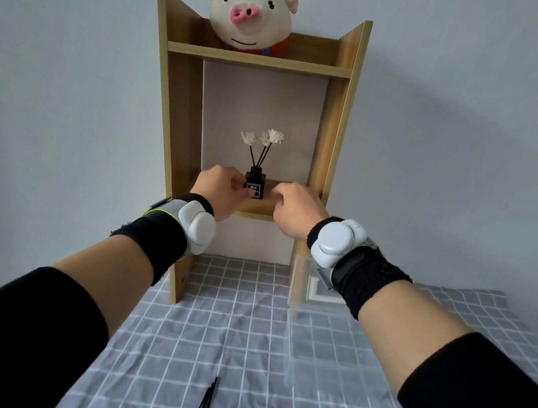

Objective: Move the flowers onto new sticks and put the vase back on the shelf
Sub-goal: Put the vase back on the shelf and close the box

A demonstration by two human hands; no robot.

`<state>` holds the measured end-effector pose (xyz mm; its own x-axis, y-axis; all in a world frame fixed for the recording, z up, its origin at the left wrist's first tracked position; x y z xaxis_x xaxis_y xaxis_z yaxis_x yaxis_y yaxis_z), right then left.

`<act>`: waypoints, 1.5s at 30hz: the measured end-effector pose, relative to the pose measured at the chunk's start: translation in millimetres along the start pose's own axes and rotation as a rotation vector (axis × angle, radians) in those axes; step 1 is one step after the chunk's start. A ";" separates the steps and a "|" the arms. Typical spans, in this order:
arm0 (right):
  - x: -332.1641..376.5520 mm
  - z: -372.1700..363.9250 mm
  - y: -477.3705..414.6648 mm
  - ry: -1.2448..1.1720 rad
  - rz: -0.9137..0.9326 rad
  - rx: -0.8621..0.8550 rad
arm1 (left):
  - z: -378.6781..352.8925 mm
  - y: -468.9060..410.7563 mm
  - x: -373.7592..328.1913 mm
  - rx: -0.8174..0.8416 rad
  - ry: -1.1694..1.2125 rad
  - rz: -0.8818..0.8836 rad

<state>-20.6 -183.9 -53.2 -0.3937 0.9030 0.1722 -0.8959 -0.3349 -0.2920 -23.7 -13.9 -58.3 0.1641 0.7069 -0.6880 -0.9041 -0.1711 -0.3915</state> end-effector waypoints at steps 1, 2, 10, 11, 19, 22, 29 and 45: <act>1.6 2.4 2.5 0.006 0.020 -0.020 | 3.4 5.3 -4.0 -0.005 0.015 -0.027; 4.4 2.5 13.5 0.005 0.037 -0.024 | 6.0 20.0 -5.4 0.005 0.035 -0.047; 29.5 -31.6 99.4 0.003 0.100 0.008 | -13.6 136.3 20.9 0.194 -0.018 0.036; 32.7 -41.7 115.3 0.017 0.117 0.042 | -21.1 155.1 29.6 0.237 -0.028 0.071; 40.7 -116.7 175.7 0.025 0.136 0.234 | -71.3 233.0 94.7 0.457 -0.223 0.287; 39.3 -145.5 192.7 0.021 0.123 0.313 | -81.2 248.8 106.8 0.463 -0.262 0.342; 29.7 -183.7 209.7 -0.029 0.060 0.395 | -94.7 263.8 110.1 0.509 -0.343 0.450; 17.8 -195.5 222.1 -0.159 -0.037 0.378 | -107.0 261.6 115.8 0.480 -0.030 0.560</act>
<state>-186.4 -189.5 -299.0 -0.3600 0.8733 0.3282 -0.9109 -0.4050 0.0787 -199.0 -50.3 -305.8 -0.3773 0.6215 -0.6866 -0.9235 -0.1976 0.3287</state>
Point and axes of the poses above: each hand's wrist, its own y-axis away from the middle knuckle, its own z-axis out of the back of the hand, x = y × z, the point moved 4 cm from there along -y, towards the middle knuckle, and after that the axes turned 10 degrees about y, right-handed, at the moved point
